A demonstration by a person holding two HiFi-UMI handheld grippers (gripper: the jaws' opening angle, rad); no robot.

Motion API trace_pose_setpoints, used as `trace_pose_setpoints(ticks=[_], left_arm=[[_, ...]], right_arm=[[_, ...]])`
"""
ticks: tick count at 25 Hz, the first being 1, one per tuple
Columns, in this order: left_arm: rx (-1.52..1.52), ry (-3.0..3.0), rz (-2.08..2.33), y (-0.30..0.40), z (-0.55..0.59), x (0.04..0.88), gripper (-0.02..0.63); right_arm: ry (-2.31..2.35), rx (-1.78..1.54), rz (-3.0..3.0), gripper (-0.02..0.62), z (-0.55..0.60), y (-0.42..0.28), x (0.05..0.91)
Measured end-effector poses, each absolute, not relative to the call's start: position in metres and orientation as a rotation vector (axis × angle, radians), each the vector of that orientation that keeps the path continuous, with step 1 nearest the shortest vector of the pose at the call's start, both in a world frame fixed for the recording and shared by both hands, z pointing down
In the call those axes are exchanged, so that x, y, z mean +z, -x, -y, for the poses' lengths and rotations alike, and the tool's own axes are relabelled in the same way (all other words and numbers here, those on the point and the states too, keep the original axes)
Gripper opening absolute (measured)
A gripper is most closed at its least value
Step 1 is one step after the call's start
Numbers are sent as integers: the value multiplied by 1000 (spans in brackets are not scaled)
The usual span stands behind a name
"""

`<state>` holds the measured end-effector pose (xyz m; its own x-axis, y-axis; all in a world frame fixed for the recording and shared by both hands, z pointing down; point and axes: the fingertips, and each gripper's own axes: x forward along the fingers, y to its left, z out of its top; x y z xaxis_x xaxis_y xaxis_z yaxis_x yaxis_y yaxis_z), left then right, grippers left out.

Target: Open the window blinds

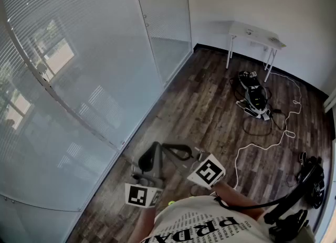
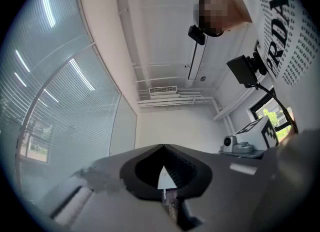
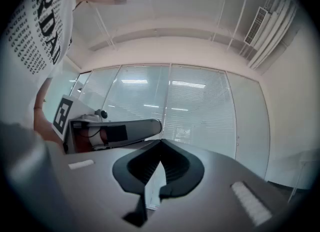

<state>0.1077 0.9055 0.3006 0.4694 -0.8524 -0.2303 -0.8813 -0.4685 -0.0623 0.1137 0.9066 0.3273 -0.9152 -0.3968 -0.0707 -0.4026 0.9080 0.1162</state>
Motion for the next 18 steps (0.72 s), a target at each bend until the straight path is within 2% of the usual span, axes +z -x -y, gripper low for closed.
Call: trace_pose_setpoints(ticks=[10, 18], left_arm=[[247, 2542, -1522, -105, -901, 311, -9], [245, 2575, -1537, -115, -905, 329, -8]], right_arm=[[580, 269, -2909, 8, -905, -118, 315], [574, 205, -3041, 8, -907, -124, 348]])
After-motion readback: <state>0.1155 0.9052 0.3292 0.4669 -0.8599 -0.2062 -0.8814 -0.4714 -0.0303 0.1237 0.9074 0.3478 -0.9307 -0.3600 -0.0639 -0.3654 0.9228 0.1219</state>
